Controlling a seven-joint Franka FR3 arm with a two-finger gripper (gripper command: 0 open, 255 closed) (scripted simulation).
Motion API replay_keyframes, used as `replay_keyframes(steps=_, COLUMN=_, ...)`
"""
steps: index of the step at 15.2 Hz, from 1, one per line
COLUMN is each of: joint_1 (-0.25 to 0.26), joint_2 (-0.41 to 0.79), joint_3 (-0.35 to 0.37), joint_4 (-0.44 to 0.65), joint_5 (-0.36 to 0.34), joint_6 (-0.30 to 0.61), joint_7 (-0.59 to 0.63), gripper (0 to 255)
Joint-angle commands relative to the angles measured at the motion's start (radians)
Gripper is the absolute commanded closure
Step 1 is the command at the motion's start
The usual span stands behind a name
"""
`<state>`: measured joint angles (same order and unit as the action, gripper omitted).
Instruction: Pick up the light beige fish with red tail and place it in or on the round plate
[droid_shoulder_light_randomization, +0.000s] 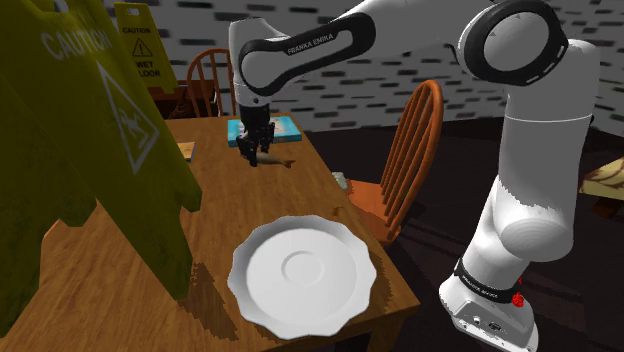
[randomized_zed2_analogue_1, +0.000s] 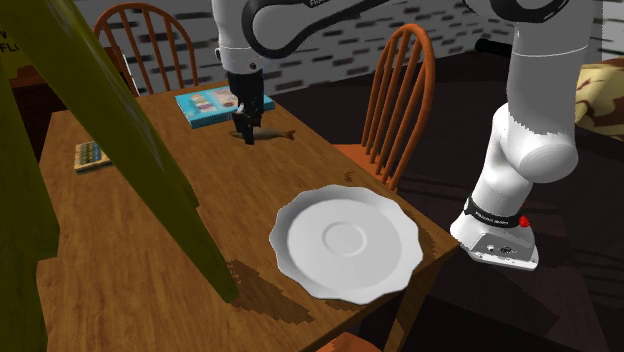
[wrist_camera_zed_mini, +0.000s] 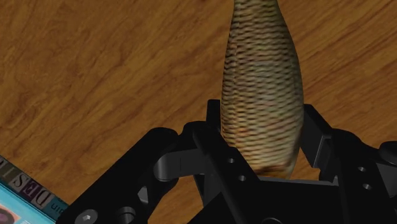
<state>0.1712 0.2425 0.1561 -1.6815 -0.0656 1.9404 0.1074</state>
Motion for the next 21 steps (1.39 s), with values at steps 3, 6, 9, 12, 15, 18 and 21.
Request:
replay_keyframes(steps=3, joint_1=0.028, joint_2=-0.102, joint_3=0.024, joint_4=-0.145, joint_5=0.011, joint_6=0.042, joint_7=0.054, gripper=255)
replay_keyframes(steps=6, joint_1=0.052, joint_2=-0.178, joint_3=0.047, joint_4=-0.243, joint_5=0.023, joint_6=0.064, joint_7=0.099, gripper=255)
replay_keyframes(steps=9, joint_1=0.078, joint_2=-0.249, joint_3=0.073, joint_4=-0.329, joint_5=0.038, joint_6=0.080, joint_7=0.145, gripper=255)
replay_keyframes(steps=12, joint_1=0.106, joint_2=-0.314, joint_3=0.101, joint_4=-0.404, joint_5=0.055, joint_6=0.090, joint_7=0.194, gripper=255)
replay_keyframes(steps=15, joint_1=0.136, joint_2=-0.374, joint_3=0.133, joint_4=-0.469, joint_5=0.076, joint_6=0.096, joint_7=0.244, gripper=255)
replay_keyframes(steps=18, joint_1=0.168, joint_2=-0.427, joint_3=0.167, joint_4=-0.523, joint_5=0.098, joint_6=0.099, joint_7=0.297, gripper=255)
replay_keyframes(steps=21, joint_1=0.201, joint_2=-0.475, joint_3=0.204, joint_4=-0.566, joint_5=0.123, joint_6=0.098, joint_7=0.353, gripper=255)
